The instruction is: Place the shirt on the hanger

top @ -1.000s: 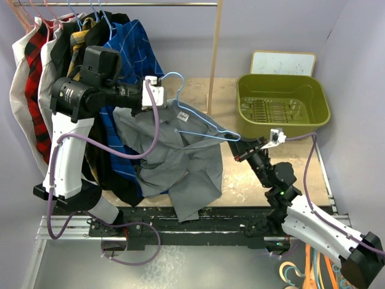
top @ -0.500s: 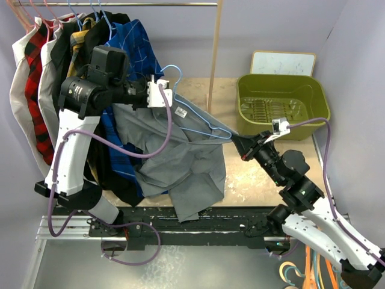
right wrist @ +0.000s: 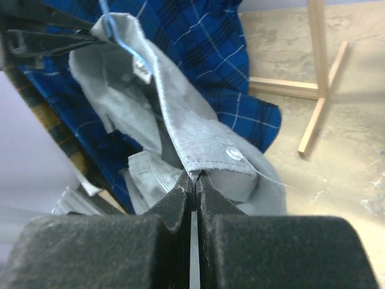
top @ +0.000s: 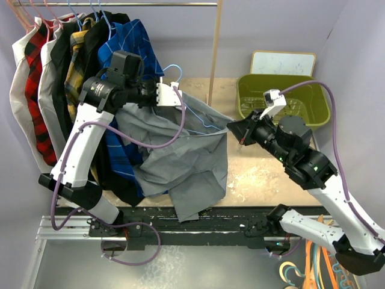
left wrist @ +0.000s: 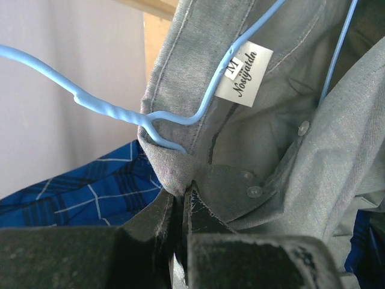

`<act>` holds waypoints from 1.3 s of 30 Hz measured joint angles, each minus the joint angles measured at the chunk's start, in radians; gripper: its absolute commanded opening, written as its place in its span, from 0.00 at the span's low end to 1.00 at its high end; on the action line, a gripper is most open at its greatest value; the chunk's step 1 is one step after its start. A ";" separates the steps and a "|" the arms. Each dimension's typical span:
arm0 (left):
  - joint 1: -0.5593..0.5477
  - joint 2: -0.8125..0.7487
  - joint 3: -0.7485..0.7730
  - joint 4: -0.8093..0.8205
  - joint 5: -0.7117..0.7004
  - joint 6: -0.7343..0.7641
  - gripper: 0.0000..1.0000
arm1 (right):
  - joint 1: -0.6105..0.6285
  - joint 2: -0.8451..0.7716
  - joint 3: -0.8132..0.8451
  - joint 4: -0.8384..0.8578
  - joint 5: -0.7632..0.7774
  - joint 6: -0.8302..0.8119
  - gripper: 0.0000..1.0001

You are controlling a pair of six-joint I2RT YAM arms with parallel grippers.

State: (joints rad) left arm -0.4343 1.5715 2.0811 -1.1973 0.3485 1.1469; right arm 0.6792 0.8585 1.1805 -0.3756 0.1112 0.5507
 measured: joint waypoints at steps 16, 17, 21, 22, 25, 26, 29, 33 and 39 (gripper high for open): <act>-0.027 -0.041 -0.011 0.047 0.097 -0.260 0.00 | 0.192 0.387 0.024 0.526 -0.202 0.217 0.00; -0.021 -0.046 -0.002 0.047 0.109 -0.278 0.00 | 0.195 0.414 0.033 0.562 -0.204 0.229 0.00; 0.011 -0.058 0.058 0.047 0.143 -0.323 0.00 | 0.192 0.488 0.039 0.717 -0.220 0.281 0.00; 0.016 -0.061 0.072 0.046 0.143 -0.327 0.00 | 0.190 0.494 0.038 0.750 -0.224 0.288 0.00; 0.017 -0.061 0.120 0.043 0.138 -0.327 0.00 | 0.192 0.473 0.014 0.835 -0.231 0.287 0.03; 0.017 -0.059 0.142 0.039 0.135 -0.326 0.00 | 0.192 0.446 -0.013 0.861 -0.231 0.278 0.09; 0.015 -0.049 0.213 0.022 0.125 -0.317 0.00 | 0.192 0.353 -0.087 0.879 -0.225 0.214 0.47; 0.015 -0.048 0.253 -0.001 0.119 -0.291 0.00 | 0.193 0.191 -0.185 0.839 -0.185 0.065 1.00; 0.014 -0.048 0.218 -0.049 0.109 -0.216 0.00 | 0.194 -0.046 -0.338 0.727 -0.207 -0.195 1.00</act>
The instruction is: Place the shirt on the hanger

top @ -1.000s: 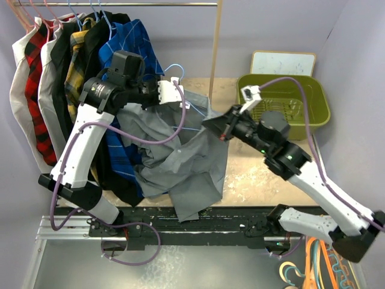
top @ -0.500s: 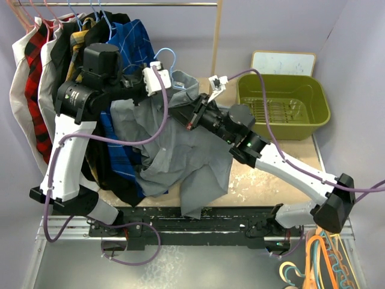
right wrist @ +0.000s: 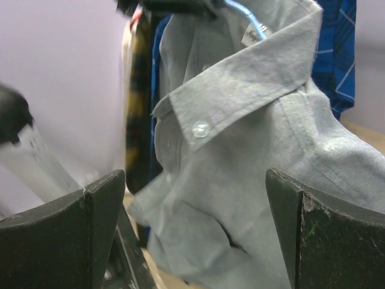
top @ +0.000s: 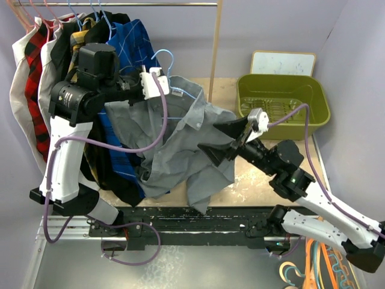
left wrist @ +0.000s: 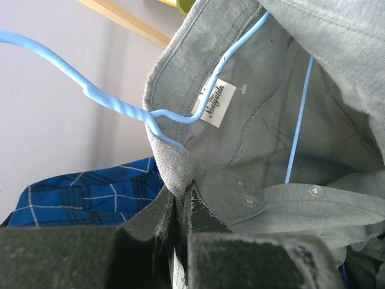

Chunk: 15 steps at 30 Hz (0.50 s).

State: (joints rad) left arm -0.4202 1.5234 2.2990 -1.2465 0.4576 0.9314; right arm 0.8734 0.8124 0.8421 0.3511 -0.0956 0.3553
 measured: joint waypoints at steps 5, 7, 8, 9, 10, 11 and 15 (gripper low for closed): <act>0.000 0.000 -0.041 -0.022 -0.005 0.067 0.00 | 0.003 -0.132 -0.053 -0.179 -0.008 -0.249 1.00; -0.001 0.000 -0.041 -0.041 0.014 0.092 0.00 | 0.003 -0.213 -0.092 -0.232 0.023 -0.329 0.99; -0.002 0.000 -0.041 -0.053 0.026 0.106 0.00 | 0.003 -0.249 -0.104 -0.263 0.039 -0.367 0.97; -0.004 -0.002 -0.041 -0.069 0.042 0.126 0.00 | 0.003 -0.278 -0.106 -0.289 0.058 -0.400 0.90; -0.006 -0.002 -0.041 -0.089 0.059 0.150 0.00 | 0.003 -0.296 -0.097 -0.306 0.071 -0.426 0.85; -0.008 -0.002 -0.042 -0.107 0.074 0.168 0.00 | 0.003 -0.297 -0.084 -0.319 0.081 -0.444 0.84; -0.018 -0.008 -0.060 -0.185 0.131 0.249 0.00 | -0.010 -0.198 0.001 -0.351 0.033 -0.455 0.87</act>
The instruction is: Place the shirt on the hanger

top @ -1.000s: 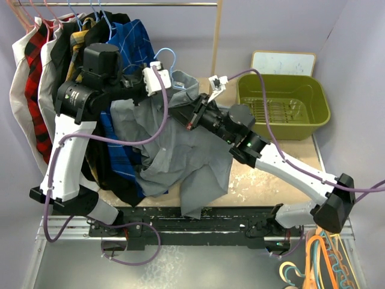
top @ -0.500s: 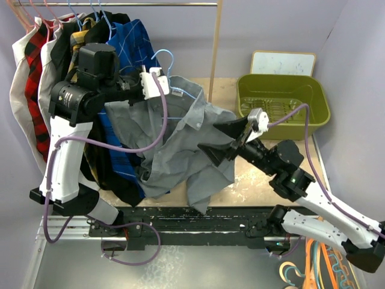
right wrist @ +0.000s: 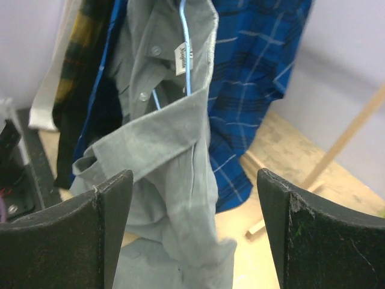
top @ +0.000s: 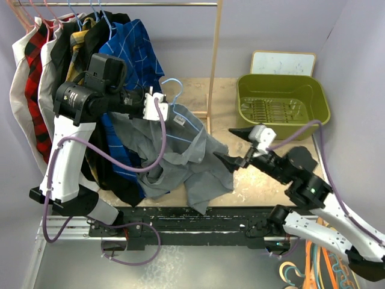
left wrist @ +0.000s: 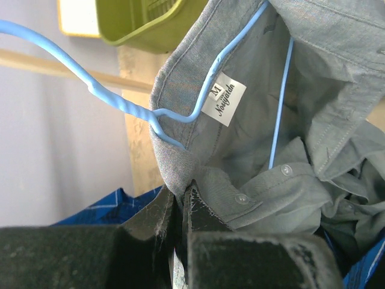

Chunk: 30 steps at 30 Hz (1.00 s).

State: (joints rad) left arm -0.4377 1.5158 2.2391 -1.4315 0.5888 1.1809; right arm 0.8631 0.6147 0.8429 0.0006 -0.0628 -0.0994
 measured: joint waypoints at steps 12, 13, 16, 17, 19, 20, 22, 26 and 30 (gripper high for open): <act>-0.003 -0.028 -0.034 -0.079 0.090 0.123 0.00 | -0.163 0.369 0.074 -0.039 -0.459 0.056 0.34; -0.003 -0.029 -0.034 -0.079 0.094 0.124 0.00 | -0.163 0.375 0.076 -0.040 -0.474 0.056 0.26; -0.003 -0.030 -0.036 -0.077 0.101 0.128 0.00 | -0.161 0.385 0.080 -0.032 -0.521 0.063 0.08; -0.003 -0.031 -0.039 -0.077 0.102 0.130 0.00 | -0.161 0.388 0.084 -0.031 -0.531 0.064 0.07; -0.001 -0.035 -0.045 -0.073 0.101 0.133 0.00 | -0.162 0.399 0.096 -0.032 -0.536 0.067 0.01; 0.001 -0.037 -0.048 -0.066 0.097 0.132 0.00 | -0.162 0.409 0.107 -0.032 -0.538 0.070 0.00; 0.007 -0.043 -0.056 -0.046 0.086 0.132 0.00 | -0.163 0.435 0.138 -0.033 -0.555 0.082 0.00; 0.019 -0.055 -0.078 -0.006 0.051 0.133 0.00 | -0.164 0.480 0.191 -0.043 -0.575 0.106 0.24; 0.020 -0.056 -0.097 0.025 0.022 0.140 0.00 | -0.163 0.514 0.233 -0.080 -0.591 0.120 0.35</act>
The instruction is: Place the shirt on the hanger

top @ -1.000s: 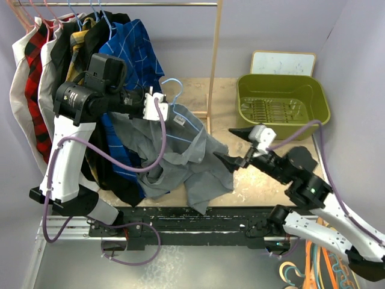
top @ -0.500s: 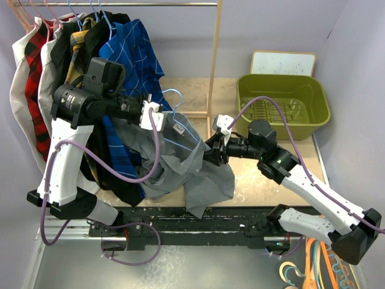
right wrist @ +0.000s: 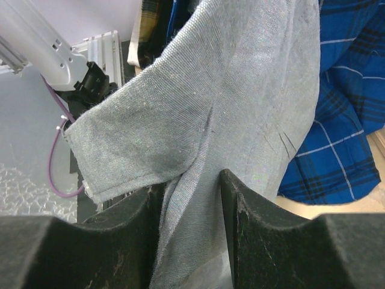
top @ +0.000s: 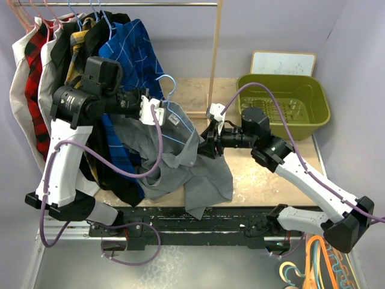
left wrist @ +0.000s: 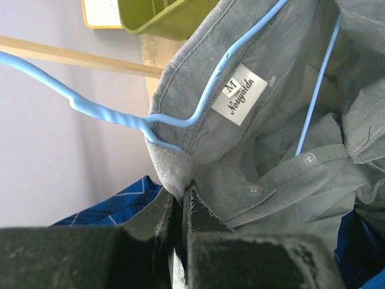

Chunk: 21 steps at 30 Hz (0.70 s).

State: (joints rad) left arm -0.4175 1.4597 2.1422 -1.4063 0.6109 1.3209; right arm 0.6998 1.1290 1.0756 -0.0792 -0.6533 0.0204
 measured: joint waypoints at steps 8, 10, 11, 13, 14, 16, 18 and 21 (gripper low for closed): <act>-0.039 0.008 -0.016 -0.042 0.060 0.000 0.00 | 0.000 0.025 0.039 0.017 0.000 -0.001 0.61; -0.043 0.011 -0.020 -0.051 0.073 0.000 0.00 | 0.000 0.027 0.058 0.001 -0.001 -0.021 0.56; -0.043 0.013 -0.020 -0.055 0.076 0.000 0.00 | 0.000 0.027 0.062 -0.008 -0.001 -0.032 0.52; -0.043 0.016 -0.022 -0.057 0.080 0.000 0.00 | 0.000 0.027 0.071 -0.040 -0.003 -0.053 0.43; -0.043 0.016 -0.024 -0.058 0.082 0.000 0.00 | 0.000 0.026 0.071 -0.053 -0.006 -0.058 0.37; -0.043 0.016 -0.027 -0.061 0.086 0.000 0.00 | 0.000 0.025 0.071 -0.074 -0.015 -0.065 0.23; -0.043 0.016 -0.029 -0.061 0.090 0.000 0.00 | 0.000 0.022 0.071 -0.087 -0.019 -0.076 0.01; -0.043 0.016 -0.029 -0.066 0.096 0.000 0.00 | 0.000 0.022 0.071 -0.101 -0.016 -0.080 0.00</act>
State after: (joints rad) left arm -0.4606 1.4754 2.1136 -1.4719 0.7071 1.3205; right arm 0.6998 1.1507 1.1461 -0.1799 -0.6697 -0.0597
